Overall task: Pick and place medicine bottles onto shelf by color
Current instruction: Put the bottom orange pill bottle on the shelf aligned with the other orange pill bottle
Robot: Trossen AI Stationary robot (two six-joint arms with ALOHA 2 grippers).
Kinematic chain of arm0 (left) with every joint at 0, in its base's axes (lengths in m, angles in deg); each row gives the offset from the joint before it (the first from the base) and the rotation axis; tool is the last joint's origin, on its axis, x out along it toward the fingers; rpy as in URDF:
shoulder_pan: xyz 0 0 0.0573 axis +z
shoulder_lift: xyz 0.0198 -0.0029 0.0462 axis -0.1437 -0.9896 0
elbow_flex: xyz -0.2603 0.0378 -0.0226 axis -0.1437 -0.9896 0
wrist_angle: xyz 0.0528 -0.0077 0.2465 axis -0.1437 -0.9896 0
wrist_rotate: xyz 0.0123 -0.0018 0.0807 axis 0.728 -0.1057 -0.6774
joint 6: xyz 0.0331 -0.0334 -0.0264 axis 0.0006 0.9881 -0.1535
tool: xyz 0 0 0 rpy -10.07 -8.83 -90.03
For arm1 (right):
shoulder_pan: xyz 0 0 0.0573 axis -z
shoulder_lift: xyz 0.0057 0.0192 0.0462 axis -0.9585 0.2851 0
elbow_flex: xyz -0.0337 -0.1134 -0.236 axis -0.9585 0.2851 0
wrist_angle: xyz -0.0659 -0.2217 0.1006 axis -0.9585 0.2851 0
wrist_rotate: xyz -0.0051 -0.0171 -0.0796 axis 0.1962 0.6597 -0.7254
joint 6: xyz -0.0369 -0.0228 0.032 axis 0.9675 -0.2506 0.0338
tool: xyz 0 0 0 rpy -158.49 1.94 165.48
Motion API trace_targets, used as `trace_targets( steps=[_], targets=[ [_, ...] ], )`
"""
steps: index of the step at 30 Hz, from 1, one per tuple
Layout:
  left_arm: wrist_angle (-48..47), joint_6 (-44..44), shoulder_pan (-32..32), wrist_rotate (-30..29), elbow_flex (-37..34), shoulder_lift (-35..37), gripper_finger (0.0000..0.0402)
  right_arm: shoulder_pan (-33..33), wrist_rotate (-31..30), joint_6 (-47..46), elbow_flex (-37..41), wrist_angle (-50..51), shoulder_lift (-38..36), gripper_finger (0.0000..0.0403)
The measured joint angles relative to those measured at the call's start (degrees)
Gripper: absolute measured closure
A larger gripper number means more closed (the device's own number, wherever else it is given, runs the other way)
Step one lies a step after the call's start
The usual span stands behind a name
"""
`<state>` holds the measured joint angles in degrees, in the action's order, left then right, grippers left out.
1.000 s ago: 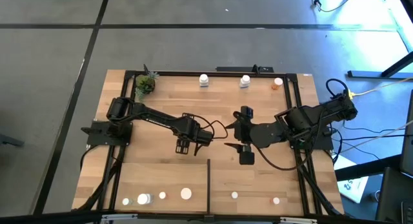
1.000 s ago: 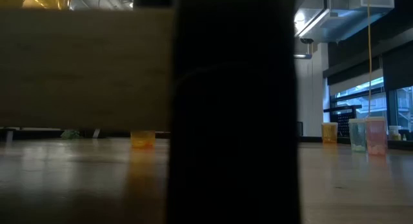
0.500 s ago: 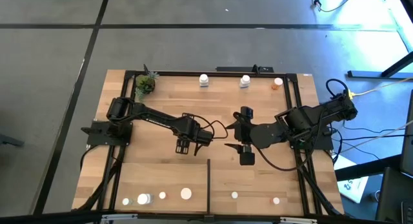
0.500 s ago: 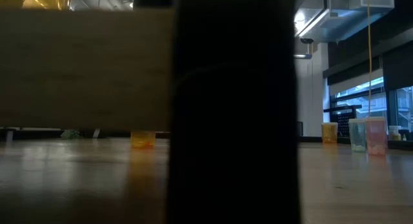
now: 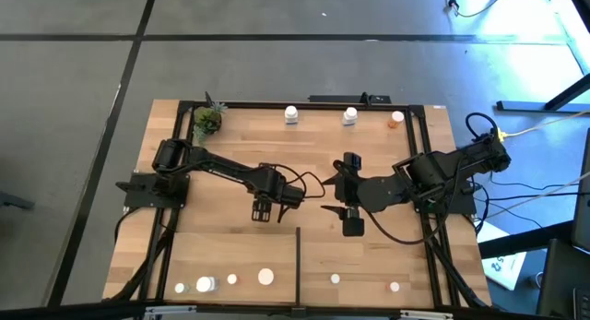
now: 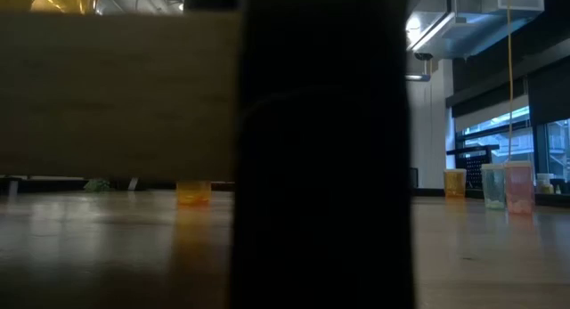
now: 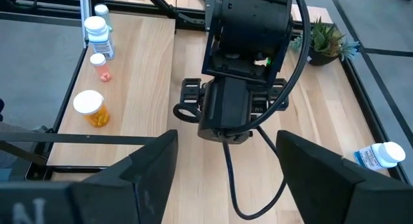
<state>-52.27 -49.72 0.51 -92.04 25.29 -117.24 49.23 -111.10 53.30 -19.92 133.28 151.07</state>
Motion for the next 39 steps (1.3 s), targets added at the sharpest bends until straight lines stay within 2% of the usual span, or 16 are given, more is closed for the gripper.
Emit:
trace_targets(
  steps=[24, 27, 35, 39],
  targets=[
    [1.61, -0.11, 0.24, -0.17, 0.00, 0.07, 0.0165, 0.00, 0.06, 0.00, 0.00, 0.01, 0.02, 0.0139],
    [1.61, -0.11, 0.24, -0.18, 0.00, 0.07, 0.0145, 0.00, 0.06, 0.08, 0.00, 0.01, 0.02, 0.0139],
    [1.80, 0.03, 0.59, -0.25, 0.24, 0.07, 0.0055, 0.00, 0.08, 0.01, 0.00, 0.01, 0.07, 0.0139],
    [0.40, 1.14, 0.48, 0.12, 2.54, 1.15, 0.0038, 0.00, 0.06, 0.00, 0.00, 0.01, 0.07, 0.0139]
  ],
)
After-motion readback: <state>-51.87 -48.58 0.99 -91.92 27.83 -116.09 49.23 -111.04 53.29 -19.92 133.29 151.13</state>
